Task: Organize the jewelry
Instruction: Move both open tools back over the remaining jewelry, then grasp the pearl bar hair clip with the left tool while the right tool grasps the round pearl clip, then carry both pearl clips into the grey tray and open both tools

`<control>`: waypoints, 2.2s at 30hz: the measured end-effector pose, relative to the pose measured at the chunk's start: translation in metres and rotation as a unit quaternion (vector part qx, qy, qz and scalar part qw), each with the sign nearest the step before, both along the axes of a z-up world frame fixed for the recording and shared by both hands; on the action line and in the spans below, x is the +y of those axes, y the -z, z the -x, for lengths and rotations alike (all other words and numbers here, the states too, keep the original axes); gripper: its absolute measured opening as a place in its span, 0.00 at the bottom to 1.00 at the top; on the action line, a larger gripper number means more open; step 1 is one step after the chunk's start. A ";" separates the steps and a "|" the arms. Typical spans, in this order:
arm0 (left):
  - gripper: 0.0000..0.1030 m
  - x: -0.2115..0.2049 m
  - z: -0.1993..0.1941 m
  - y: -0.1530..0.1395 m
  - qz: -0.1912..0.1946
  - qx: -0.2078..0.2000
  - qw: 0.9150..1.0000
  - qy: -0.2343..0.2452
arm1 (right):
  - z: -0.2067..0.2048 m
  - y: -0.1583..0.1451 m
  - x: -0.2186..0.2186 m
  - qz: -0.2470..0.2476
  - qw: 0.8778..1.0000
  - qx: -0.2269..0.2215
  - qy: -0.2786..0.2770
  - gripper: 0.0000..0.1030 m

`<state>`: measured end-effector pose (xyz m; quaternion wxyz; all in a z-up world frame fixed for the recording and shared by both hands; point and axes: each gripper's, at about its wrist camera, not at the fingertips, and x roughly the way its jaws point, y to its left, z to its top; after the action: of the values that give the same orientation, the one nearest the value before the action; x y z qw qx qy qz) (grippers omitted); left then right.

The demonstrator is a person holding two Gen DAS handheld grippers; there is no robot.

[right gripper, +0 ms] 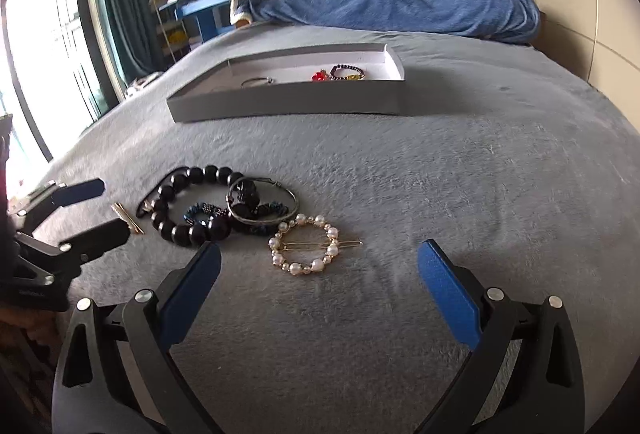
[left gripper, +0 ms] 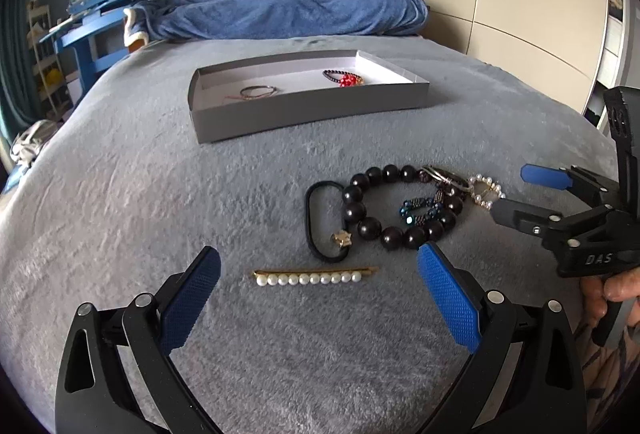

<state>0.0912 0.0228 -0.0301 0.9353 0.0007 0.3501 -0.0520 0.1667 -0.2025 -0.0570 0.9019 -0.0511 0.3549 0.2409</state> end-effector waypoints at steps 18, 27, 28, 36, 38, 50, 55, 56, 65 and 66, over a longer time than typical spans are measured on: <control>0.95 -0.002 -0.015 0.010 -0.016 0.043 0.999 -0.016 | -0.016 0.010 0.018 0.050 0.999 0.018 -0.010 0.67; 0.74 -0.003 -0.017 0.013 -0.026 0.054 0.998 -0.020 | -0.014 0.009 0.013 0.035 0.999 0.014 -0.009 0.52; 0.71 -0.003 -0.017 0.013 -0.026 0.053 0.998 -0.020 | -0.014 0.009 0.013 0.034 0.999 0.014 -0.009 0.52; 0.68 0.000 -0.012 0.011 -0.017 0.046 0.999 -0.019 | -0.011 0.007 0.008 0.021 1.000 0.007 -0.003 0.51; 0.68 0.001 -0.010 0.009 -0.013 0.043 0.999 -0.019 | -0.010 0.006 0.007 0.020 1.000 0.007 -0.001 0.51; 0.68 0.005 -0.015 -0.021 -0.007 0.014 1.000 -0.018 | -0.002 -0.015 -0.008 0.004 1.000 -0.015 0.018 0.51; 0.68 0.011 -0.025 -0.034 -0.007 0.004 1.000 -0.020 | -0.008 -0.028 -0.014 -0.010 0.999 -0.024 0.027 0.51; 0.68 0.012 -0.028 -0.037 -0.007 0.002 1.000 -0.020 | -0.010 -0.030 -0.014 -0.012 0.999 -0.025 0.027 0.51; 0.68 0.015 -0.057 -0.056 -0.010 -0.015 1.000 -0.014 | -0.036 -0.059 -0.008 -0.026 0.999 -0.041 0.021 0.51; 0.68 0.014 -0.060 -0.058 -0.011 -0.016 1.000 -0.013 | -0.042 -0.062 -0.006 -0.027 0.999 -0.042 0.019 0.51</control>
<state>0.1513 0.0370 0.0279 0.9413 0.0069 0.3355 -0.0356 0.2084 -0.2088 0.0051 0.9216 -0.0302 0.3107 0.2308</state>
